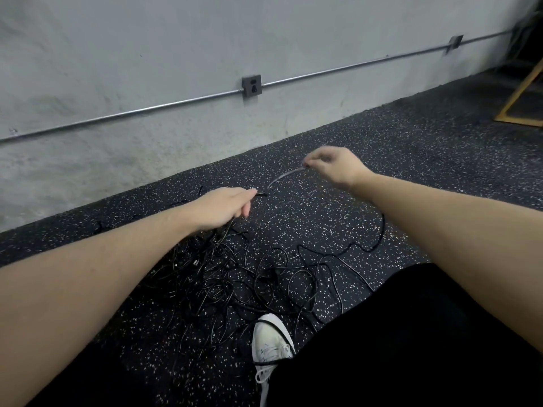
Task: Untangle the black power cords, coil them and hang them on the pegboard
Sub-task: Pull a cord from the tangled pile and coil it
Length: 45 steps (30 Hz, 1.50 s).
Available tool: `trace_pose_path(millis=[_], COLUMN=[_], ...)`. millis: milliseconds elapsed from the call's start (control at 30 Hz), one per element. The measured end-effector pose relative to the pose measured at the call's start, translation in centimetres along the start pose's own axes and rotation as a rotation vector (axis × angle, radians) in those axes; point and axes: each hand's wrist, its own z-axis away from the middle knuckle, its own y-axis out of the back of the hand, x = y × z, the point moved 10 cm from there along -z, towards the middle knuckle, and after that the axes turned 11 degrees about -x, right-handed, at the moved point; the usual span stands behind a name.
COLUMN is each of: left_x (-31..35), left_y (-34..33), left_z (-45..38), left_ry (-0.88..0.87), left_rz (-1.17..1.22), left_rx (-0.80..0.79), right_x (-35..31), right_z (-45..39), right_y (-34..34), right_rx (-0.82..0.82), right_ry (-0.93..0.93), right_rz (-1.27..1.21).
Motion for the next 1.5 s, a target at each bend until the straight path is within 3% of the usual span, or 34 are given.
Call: trace_pose_path(millis=[133,333,500,633,800,933,1067,1233,1367,1433,1500], left_x=[-0.2,1.7,2.1,1.7,-1.1,-2.6,-1.4,2.6,2.3,1.4,-0.1], left_y=[0.8,0.1,0.1,0.4,-1.2,-1.3,0.1,0.1,0.2,-0.4,-1.1], left_z=[0.7,-0.2,-0.9,-1.3,-1.1,-0.8,-0.5,-1.3,-1.1,-0.3,0.4], left_ry=[-0.064,-0.107,-0.123,-0.157,-0.067,-0.038,-0.051,-0.072,-0.067,-0.1,-0.09], left_rz=[0.055,0.17,0.231,0.335,0.077,0.088,0.012,-0.059,0.085,0.15,0.055], left_rx=[0.069,0.046,0.105,0.108,0.021,0.006,0.119,0.144,0.126,0.046,-0.018], right_x=[4.6,0.8,-4.8,-5.9,-2.7,-0.2,0.4,-2.4,-5.0,-5.2,-4.5], right_z=[0.5,1.0,0.9,0.8,0.6,0.4,0.5,0.4,0.6,0.8,0.9], right_y=[-3.1,-6.8,-8.0,-6.9,-4.1,-3.5,-4.0,-7.4,-8.3,-6.9,-4.7], right_rx=[-0.321,-0.519,-0.431,-0.322,-0.248,-0.228,-0.26,-0.416,-0.442,-0.382,-0.283], right_ry=[-0.188,-0.098,0.164,0.177,0.091,0.012,-0.046,0.084,0.182,0.186,0.16], right_rz=[0.259,0.478,0.225,-0.022,-0.226,-0.17,0.134,0.286,0.26,0.187,0.046])
